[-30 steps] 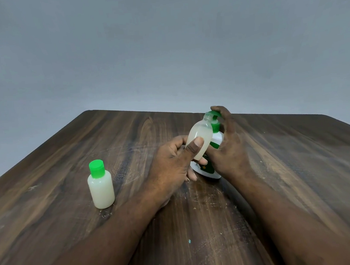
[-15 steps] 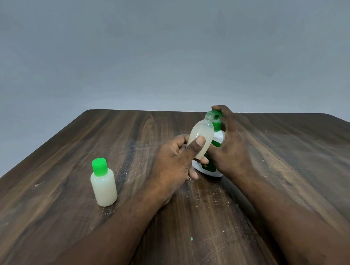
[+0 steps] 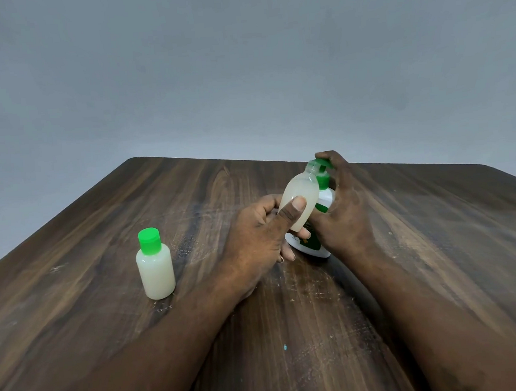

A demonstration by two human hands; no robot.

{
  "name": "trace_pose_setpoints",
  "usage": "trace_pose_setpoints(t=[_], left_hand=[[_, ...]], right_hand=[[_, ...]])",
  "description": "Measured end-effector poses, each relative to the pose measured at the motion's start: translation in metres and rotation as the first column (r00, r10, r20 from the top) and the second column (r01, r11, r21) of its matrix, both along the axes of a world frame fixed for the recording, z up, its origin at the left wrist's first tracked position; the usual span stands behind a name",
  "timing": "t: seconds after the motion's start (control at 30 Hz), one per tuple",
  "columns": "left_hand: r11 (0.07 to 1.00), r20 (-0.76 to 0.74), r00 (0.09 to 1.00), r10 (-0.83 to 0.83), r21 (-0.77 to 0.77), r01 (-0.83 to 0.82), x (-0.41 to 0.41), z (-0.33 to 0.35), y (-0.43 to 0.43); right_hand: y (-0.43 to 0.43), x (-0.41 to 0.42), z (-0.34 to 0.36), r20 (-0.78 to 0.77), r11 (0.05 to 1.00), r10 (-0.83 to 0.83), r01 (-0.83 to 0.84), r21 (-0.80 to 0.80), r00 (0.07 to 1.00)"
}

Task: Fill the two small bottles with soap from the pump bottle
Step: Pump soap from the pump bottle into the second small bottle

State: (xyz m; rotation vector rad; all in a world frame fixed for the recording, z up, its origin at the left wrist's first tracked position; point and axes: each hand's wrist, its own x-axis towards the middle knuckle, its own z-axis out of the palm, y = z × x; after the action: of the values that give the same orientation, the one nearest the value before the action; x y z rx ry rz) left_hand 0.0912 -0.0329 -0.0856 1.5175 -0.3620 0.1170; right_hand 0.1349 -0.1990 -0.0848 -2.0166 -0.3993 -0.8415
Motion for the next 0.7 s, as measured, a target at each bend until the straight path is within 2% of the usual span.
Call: trace_pose_setpoints(t=[0.7], left_hand=[[1.000, -0.004, 1.000, 0.005, -0.019, -0.005, -0.0014, 0.0039, -0.0020]], right_hand=[[0.0017, -0.0052, 0.0032, 0.001, 1.000, -0.007, 0.007, -0.004, 1.000]])
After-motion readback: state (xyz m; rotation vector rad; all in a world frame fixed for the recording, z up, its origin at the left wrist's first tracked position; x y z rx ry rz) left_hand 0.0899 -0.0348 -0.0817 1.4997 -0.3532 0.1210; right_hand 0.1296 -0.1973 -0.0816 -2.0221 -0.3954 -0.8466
